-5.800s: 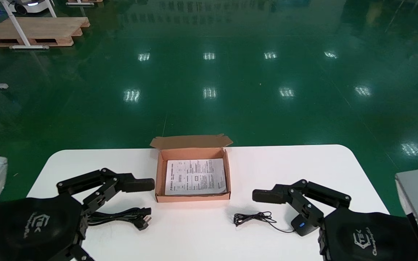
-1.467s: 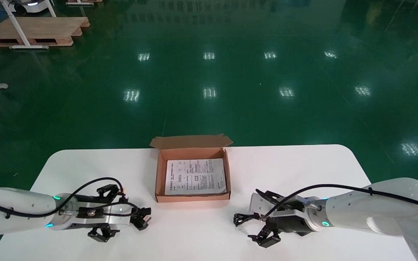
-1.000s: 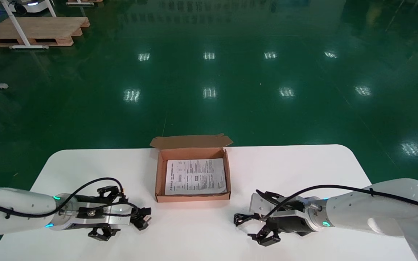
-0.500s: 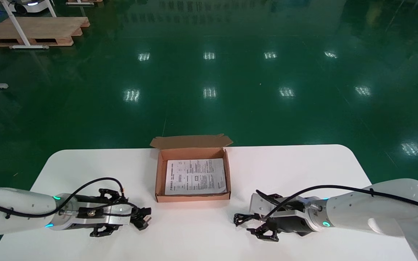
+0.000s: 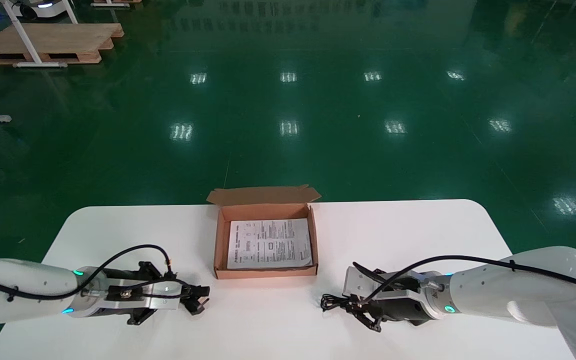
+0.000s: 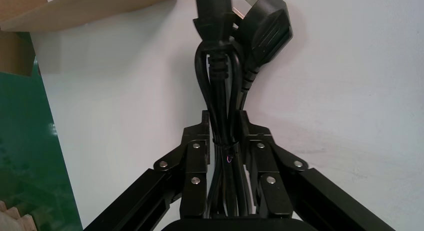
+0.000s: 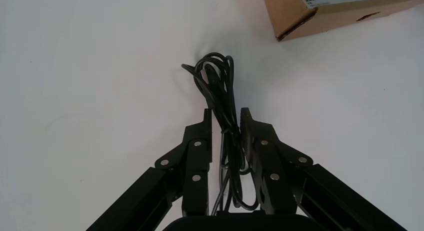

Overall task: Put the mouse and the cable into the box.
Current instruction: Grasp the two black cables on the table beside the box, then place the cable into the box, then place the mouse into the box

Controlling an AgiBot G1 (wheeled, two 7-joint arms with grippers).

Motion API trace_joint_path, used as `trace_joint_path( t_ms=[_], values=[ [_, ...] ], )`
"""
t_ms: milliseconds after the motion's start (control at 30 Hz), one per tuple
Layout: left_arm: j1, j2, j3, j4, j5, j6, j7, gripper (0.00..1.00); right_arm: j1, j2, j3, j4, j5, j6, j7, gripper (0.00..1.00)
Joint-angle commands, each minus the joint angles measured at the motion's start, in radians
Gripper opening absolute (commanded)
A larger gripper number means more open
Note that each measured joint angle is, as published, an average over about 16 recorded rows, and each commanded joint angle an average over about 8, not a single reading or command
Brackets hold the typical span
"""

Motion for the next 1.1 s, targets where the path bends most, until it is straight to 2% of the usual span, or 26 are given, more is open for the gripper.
trace_joint_path(
  t_ms=[33, 600, 733, 867, 967, 1100],
  values=[
    [0.000, 0.000, 0.000, 0.000, 0.000, 0.000, 0.000, 0.00, 0.000, 0.000, 0.000, 0.000, 0.000, 0.000, 0.000, 0.00],
    [-0.024, -0.015, -0.011, 0.004, 0.008, -0.009, -0.008, 0.00, 0.019, 0.019, 0.006, 0.004, 0.000, 0.017, 0.004, 0.00],
    [-0.081, -0.031, -0.035, 0.017, 0.005, -0.019, -0.021, 0.00, 0.076, 0.053, 0.018, 0.010, -0.007, 0.073, 0.011, 0.00],
    [-0.157, -0.012, -0.064, 0.051, -0.018, -0.034, -0.033, 0.00, 0.167, 0.075, 0.031, 0.015, -0.021, 0.164, -0.001, 0.00],
    [-0.200, 0.042, -0.076, 0.092, -0.035, -0.062, -0.037, 0.00, 0.239, 0.075, 0.043, 0.009, -0.027, 0.233, -0.024, 0.00],
    [-0.227, 0.154, -0.083, 0.167, -0.058, -0.121, -0.051, 0.00, 0.322, 0.060, 0.059, -0.012, -0.022, 0.296, -0.061, 0.00]
  ],
)
